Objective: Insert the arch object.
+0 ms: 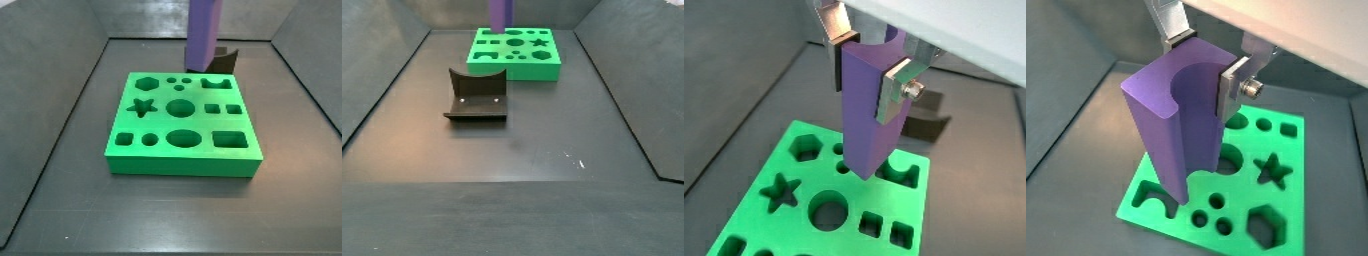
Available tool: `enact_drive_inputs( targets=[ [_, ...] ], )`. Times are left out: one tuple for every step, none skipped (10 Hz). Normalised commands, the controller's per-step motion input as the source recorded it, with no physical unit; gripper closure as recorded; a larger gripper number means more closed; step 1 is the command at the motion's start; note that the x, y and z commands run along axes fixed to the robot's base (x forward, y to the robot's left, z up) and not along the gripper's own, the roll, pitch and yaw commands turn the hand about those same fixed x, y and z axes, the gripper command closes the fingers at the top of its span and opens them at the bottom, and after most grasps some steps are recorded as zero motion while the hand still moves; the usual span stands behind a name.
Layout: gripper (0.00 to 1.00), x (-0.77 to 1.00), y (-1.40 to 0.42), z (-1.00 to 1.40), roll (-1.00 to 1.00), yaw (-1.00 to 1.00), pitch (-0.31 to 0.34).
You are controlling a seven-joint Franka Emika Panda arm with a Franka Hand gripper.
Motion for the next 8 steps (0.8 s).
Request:
enact_drive_inputs(
  targets=[
    [1.00,0.23,0.10,-0.24,0.04,-0.93,-0.006],
    [1.00,0.24,0.11,-0.25,0.04,-0.92,-0.004],
    [1.00,0.27,0.15,-0.26,0.00,-0.91,-0.001],
    [1.00,0.26,0.15,-0.27,0.00,-0.91,0.000],
    [1.00,0.26,0.15,-0.28,0.00,-0.91,0.000],
    [1.00,0.26,0.15,-0.29,0.00,-0.91,0.000],
    [1.00,0.25,0.15,-0.28,0.00,-0.91,0.000],
    [1.00,0.19,0.12,-0.26,0.00,-0.96,0.000]
  ],
)
